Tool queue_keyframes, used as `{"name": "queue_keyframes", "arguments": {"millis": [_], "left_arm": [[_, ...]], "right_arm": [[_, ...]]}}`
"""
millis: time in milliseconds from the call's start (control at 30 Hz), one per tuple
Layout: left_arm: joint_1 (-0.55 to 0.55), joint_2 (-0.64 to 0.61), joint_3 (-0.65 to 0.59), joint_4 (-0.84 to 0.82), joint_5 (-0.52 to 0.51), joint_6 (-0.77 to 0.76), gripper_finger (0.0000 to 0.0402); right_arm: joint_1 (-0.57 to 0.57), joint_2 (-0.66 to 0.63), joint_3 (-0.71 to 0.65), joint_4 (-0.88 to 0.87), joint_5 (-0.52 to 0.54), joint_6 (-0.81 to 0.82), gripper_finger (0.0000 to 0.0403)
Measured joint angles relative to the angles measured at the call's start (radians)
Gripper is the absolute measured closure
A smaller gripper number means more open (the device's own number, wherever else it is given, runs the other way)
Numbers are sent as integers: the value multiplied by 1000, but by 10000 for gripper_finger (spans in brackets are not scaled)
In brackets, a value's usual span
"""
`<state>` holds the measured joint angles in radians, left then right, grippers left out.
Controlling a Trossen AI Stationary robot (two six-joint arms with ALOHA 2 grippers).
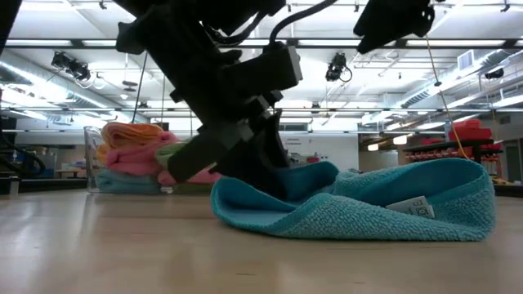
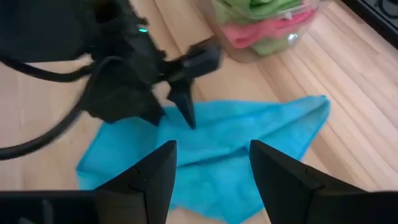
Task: Fold microfiber towels
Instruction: Fold the blue microfiber towel
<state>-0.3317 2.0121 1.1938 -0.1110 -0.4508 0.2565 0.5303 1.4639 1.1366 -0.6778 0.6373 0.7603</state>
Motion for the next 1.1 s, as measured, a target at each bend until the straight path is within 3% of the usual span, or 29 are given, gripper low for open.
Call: {"name": "queue_keyframes", "arguments": {"millis": [67,167,233,567,833,1100], "left_arm": [[0,-1,0,6,-2,1,269],[-6,-2,0,0,-1,39,362],[-18,-8,0,-26,-1,57,386],[-78,-178,1,-505,0,-14,389],[-65,-215,1,-802,8,-168,366],[-63,-210,-6,-959,136,-206,390]], "right_arm": [[18,0,0,5,7,7,192],[35,0,-3,14,10,27,192],[43,-1,-28,61,7,25,192],[63,0,-285,544,-90,-26,192],[38,89,-321,601,-104,-59,192],[-45,217,-273,601,-125,-119,192]]}}
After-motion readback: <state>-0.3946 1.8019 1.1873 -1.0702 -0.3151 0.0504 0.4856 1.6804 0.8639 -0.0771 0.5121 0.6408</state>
